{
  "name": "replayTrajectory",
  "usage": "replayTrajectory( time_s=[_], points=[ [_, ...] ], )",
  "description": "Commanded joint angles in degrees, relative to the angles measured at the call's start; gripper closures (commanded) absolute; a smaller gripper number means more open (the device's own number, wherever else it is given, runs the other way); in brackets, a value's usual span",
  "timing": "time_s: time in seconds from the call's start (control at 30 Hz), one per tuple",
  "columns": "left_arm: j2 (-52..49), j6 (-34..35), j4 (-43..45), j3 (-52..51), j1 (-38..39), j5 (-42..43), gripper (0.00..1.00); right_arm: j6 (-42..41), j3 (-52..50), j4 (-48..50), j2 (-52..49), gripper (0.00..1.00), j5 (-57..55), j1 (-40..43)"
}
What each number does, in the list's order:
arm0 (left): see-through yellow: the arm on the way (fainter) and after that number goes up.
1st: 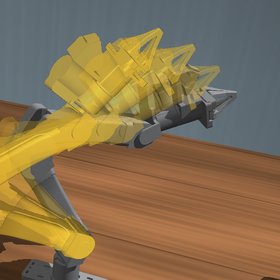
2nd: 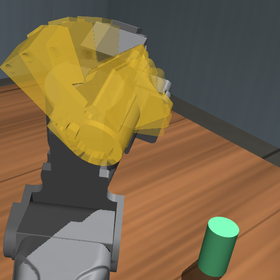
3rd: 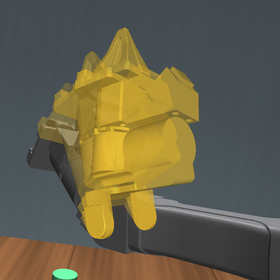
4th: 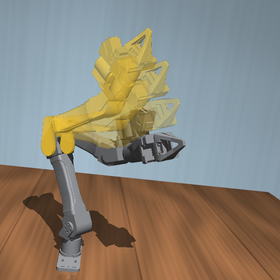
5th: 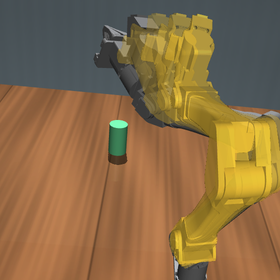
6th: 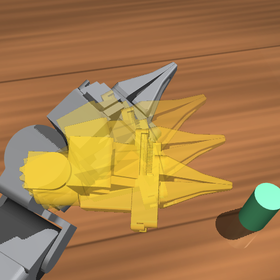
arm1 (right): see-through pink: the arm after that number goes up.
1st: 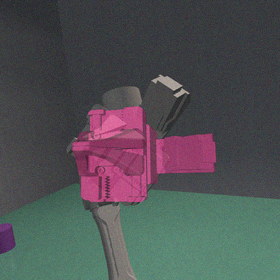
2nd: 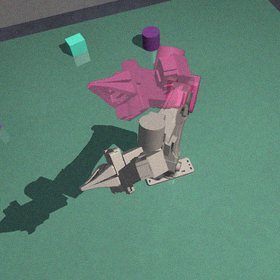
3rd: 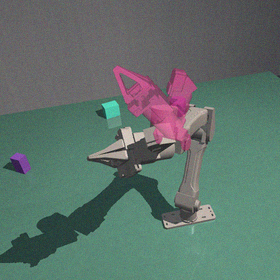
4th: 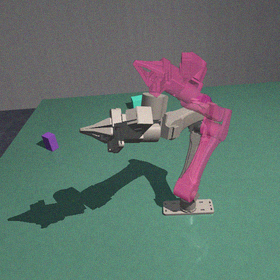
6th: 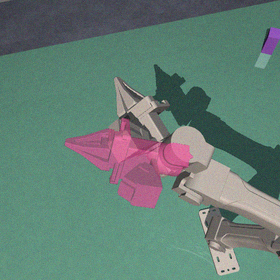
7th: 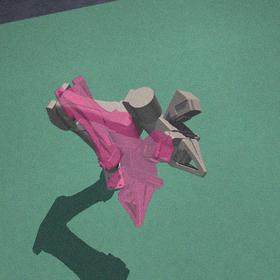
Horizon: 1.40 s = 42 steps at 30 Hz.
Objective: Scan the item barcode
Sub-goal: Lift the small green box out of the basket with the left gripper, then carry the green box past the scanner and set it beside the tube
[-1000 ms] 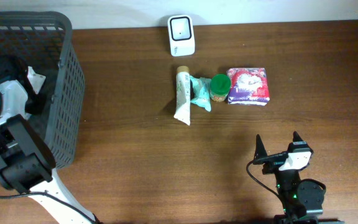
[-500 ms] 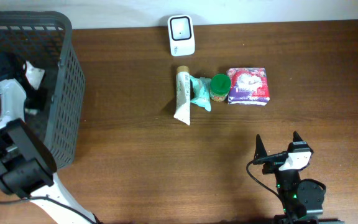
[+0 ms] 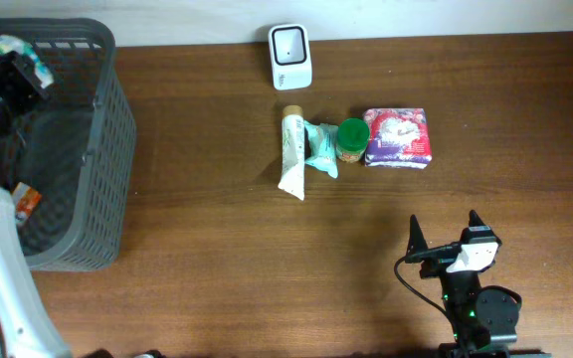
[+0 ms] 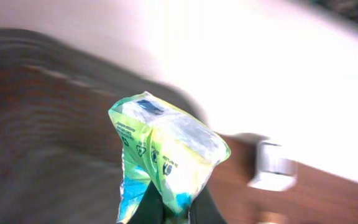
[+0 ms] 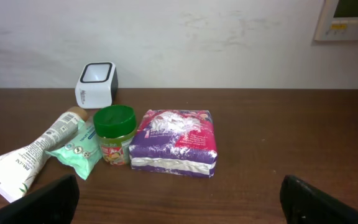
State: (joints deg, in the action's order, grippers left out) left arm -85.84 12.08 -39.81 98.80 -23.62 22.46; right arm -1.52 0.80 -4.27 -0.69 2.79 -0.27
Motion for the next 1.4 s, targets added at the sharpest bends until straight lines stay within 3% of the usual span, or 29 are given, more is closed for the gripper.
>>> replayTrajectory(
  time_s=[0.0,0.1,0.27,0.33,0.47,0.57,0.7,1.0,1.17,1.37],
  points=[
    [3.3,10.5,-0.3,0.5,1.7,21.2,1.0,-0.2,-0.5,-0.1,0.2,0.01,-0.5,-0.4],
    [3.9,10.6,-0.4,0.5,5.3,27.8,1.0,-0.2,-0.5,-0.1,0.2,0.01,-0.5,-0.4],
    [3.2,10.6,-3.8,0.5,15.1,26.0,0.95,-0.2,-0.5,-0.1,0.2,0.01,-0.5,-0.4],
    [2.7,10.6,-5.6,0.5,19.6,20.5,1.0,-0.2,-0.5,-0.1,0.2,0.01,-0.5,-0.4],
    [0.7,10.6,-11.1,0.5,29.4,-0.1,1.0,-0.2,-0.5,-0.1,0.2,0.01,-0.5,-0.4],
    [-2.2,10.6,-13.8,0.5,36.0,-8.9,1.0,-0.2,-0.5,-0.1,0.2,0.01,-0.5,-0.4],
    [-7.4,10.7,-13.8,0.5,42.4,-14.4,1.0,-0.2,-0.5,-0.1,0.2,0.01,-0.5,-0.4],
    [-21.9,15.8,-5.0,0.5,49.5,-14.8,0.99,-0.2,-0.5,-0.1,0.2,0.01,-0.5,-0.4],
    [-28.7,15.8,-0.6,0.5,52.5,-14.8,0.89,-0.2,-0.5,-0.1,0.2,0.01,-0.5,-0.4],
    [-33.5,15.7,3.8,0.5,54.7,-14.8,0.85,-0.2,-0.5,-0.1,0.2,0.01,-0.5,-0.4]
  ],
)
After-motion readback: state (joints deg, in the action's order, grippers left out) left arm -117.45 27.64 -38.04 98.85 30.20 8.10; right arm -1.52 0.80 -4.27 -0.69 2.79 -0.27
